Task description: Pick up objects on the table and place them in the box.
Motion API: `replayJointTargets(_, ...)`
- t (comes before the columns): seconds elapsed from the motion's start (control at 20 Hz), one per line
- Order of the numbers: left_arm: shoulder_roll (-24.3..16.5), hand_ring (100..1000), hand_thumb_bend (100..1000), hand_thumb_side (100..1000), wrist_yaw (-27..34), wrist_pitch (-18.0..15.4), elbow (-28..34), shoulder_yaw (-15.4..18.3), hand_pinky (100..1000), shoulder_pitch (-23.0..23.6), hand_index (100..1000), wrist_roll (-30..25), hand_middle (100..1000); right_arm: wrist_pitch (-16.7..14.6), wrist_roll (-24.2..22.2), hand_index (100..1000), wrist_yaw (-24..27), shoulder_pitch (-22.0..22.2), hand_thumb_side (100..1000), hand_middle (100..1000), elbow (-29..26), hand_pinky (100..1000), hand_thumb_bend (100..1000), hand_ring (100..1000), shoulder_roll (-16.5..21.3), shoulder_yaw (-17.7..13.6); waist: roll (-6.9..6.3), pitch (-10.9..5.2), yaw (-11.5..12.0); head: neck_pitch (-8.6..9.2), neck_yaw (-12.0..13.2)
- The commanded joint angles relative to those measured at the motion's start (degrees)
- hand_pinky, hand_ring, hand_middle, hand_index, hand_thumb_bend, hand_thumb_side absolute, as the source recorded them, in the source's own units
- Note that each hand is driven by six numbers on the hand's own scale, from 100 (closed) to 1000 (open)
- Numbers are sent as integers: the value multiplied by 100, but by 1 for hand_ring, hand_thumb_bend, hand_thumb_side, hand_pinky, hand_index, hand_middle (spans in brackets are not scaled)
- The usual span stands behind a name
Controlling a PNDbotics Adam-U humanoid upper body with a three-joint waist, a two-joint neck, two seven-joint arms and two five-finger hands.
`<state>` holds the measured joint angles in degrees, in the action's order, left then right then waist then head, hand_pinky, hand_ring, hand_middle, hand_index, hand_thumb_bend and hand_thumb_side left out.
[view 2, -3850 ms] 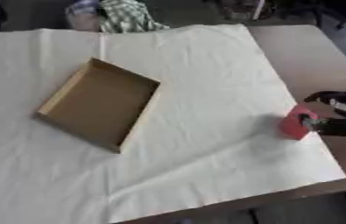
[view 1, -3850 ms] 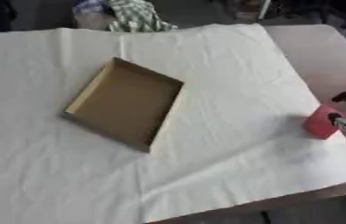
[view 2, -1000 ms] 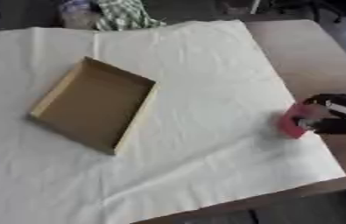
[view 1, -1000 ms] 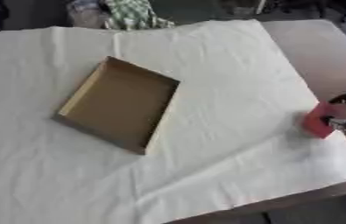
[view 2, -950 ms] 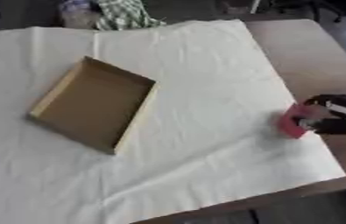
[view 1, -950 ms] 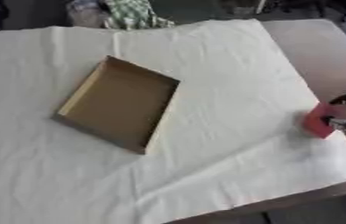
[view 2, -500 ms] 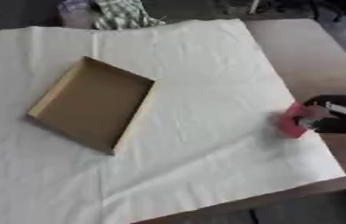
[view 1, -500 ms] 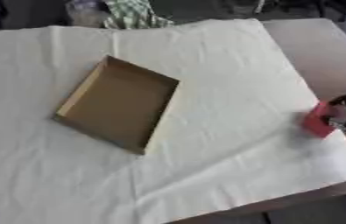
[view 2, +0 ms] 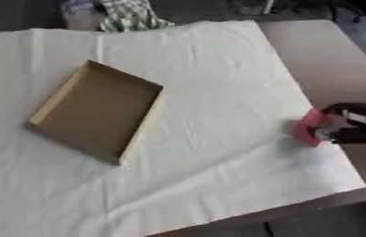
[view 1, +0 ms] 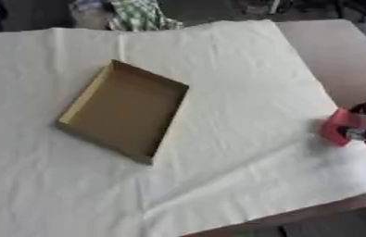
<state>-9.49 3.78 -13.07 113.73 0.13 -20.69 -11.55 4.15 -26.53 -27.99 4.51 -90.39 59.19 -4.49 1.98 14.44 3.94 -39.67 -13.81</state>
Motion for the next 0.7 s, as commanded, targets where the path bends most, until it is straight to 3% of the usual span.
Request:
replayJointTargets(0.05,-11,708,100,699,17,5,87,-15,534,-65,766,-47,657,-21,17,1000,-109,-60,938,994,2,946,290,1000,130,-28,1,-72,2,23,-28)
replayJointTargets(0.25,2,708,100,701,18,22,87,-15,534,-57,766,-85,658,-30,114,1000,-112,-101,896,958,-19,928,262,993,113,-3,0,-73,6,17,-33)
replayJointTargets(0.3,2,708,100,702,18,29,87,-15,534,-55,766,-94,658,-22,166,991,-91,-107,853,932,-32,916,223,977,106,-6,1,-73,6,15,-31)
replayJointTargets(0.5,6,709,100,704,23,48,87,-19,533,-47,766,-134,659,55,386,927,124,-105,832,885,-130,897,113,946,75,-19,10,-71,-3,6,-23)
replayJointTargets(0.7,10,709,100,706,23,70,87,-29,533,-39,767,-180,659,129,491,912,299,-88,818,868,-233,890,100,937,77,-15,13,-72,-11,2,-13)
